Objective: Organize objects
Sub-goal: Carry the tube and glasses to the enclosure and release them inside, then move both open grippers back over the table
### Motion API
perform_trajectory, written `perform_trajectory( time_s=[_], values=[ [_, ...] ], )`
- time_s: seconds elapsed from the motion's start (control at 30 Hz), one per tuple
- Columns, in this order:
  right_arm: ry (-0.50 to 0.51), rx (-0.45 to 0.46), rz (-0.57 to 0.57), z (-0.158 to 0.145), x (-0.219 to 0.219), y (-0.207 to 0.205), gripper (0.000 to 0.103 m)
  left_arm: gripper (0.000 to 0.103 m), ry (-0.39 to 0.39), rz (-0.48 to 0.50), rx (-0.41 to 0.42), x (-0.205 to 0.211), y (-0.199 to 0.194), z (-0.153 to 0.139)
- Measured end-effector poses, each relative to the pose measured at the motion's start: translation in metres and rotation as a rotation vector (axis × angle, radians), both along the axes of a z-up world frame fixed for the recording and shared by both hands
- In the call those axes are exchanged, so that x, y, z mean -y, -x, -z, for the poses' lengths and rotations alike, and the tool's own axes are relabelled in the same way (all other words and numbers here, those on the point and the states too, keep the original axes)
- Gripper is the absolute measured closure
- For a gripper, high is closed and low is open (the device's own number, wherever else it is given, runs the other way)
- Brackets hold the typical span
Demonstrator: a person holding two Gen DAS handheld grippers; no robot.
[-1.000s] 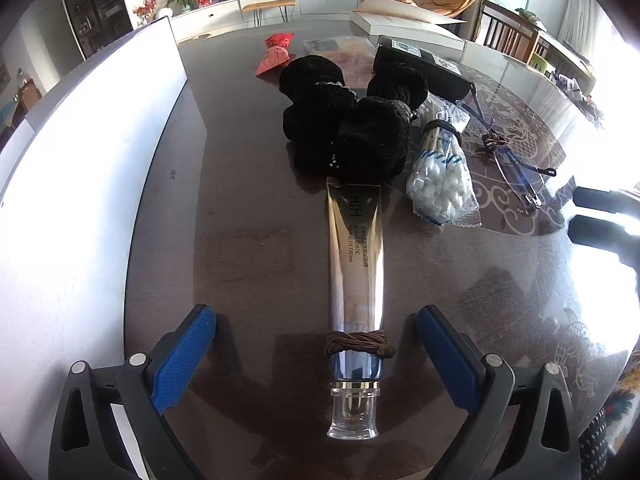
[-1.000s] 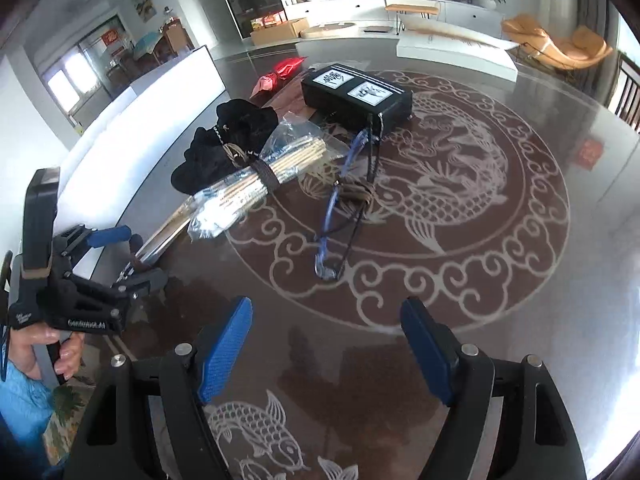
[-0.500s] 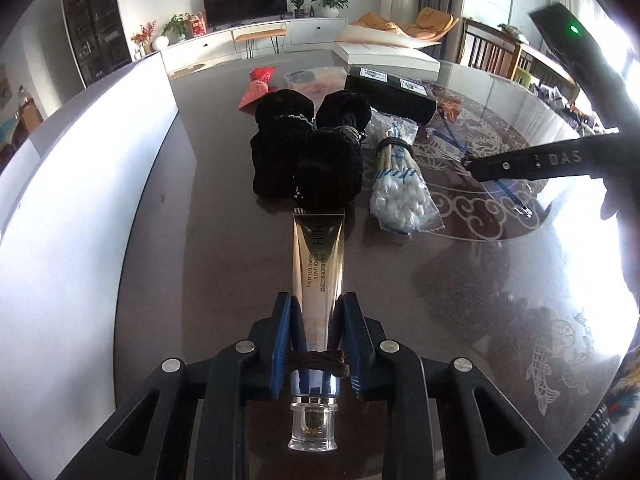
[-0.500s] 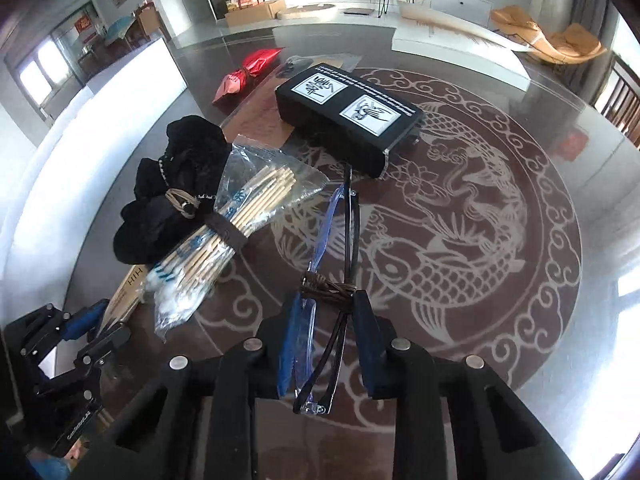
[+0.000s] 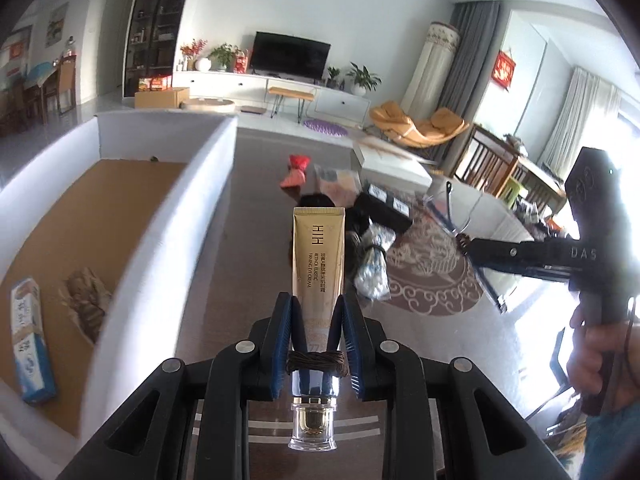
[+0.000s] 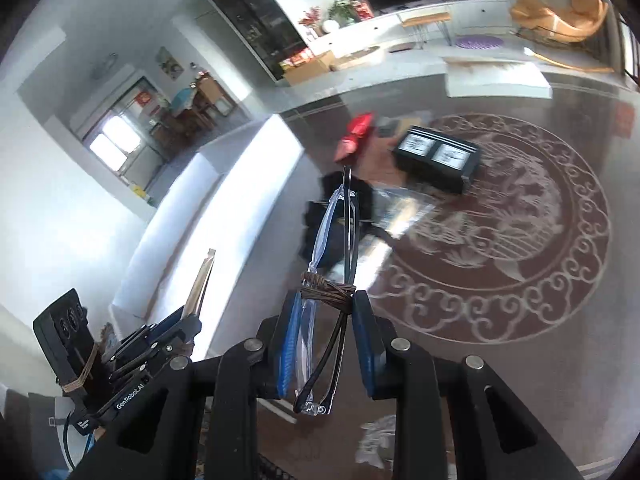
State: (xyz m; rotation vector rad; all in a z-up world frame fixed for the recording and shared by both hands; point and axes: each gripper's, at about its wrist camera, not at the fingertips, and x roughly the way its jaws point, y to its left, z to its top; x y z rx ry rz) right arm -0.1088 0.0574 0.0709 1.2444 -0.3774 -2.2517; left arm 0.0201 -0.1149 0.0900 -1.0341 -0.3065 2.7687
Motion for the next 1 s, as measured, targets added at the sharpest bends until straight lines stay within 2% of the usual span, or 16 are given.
perform_trajectory(
  time_s=[0.13,0.2,0.33,0.43,0.47,0.5,0.53,0.57,0.63,0.7,0.8,0.9,1.0],
  values=[
    [0.064,-0.056,-0.17,-0.029,0.092,-0.007,0.076,0.078,0.004,-0.121,-0.053,0.065,-0.017,-0.033],
    [0.074,-0.078,-0.259,-0.039,0.146,-0.011,0.076,0.078,0.051,-0.211,-0.049,0.102,-0.022,-0.039],
    [0.069,-0.087,-0.388,-0.038,0.24,-0.015,0.076,0.078,0.107,-0.359,0.035,0.176,-0.023,-0.029],
    [0.042,-0.068,-0.442,-0.019,0.299,-0.017,0.074,0.077,0.129,-0.458,0.161,0.223,-0.017,-0.008],
    [0.018,-0.048,-0.452,-0.008,0.316,-0.016,0.069,0.07,0.136,-0.488,0.225,0.236,-0.013,0.003],
    [-0.016,-0.023,-0.462,0.004,0.328,-0.016,0.052,0.062,0.143,-0.52,0.276,0.247,-0.012,0.011],
    [-0.045,-0.004,-0.459,0.014,0.336,-0.015,0.045,0.042,0.148,-0.554,0.308,0.255,-0.013,0.017],
    [-0.056,-0.002,-0.446,0.02,0.337,-0.016,0.042,0.028,0.149,-0.587,0.316,0.261,-0.018,0.02],
    [-0.051,-0.056,-0.419,0.021,0.323,-0.021,0.038,0.024,0.118,-0.611,0.277,0.264,-0.032,0.021],
    [-0.081,-0.164,-0.374,0.015,0.299,-0.028,0.02,0.02,0.103,-0.606,0.227,0.259,-0.042,0.019],
    [-0.113,-0.301,-0.251,0.006,0.244,-0.031,0.004,0.019,0.08,-0.594,0.177,0.242,-0.049,0.015],
    [-0.183,-0.369,-0.121,0.011,0.186,-0.023,0.002,0.019,0.05,-0.53,0.122,0.212,-0.049,0.006],
    [-0.318,-0.369,-0.022,0.03,0.128,-0.016,0.002,0.019,0.049,-0.425,0.058,0.165,-0.036,-0.008]
  ],
)
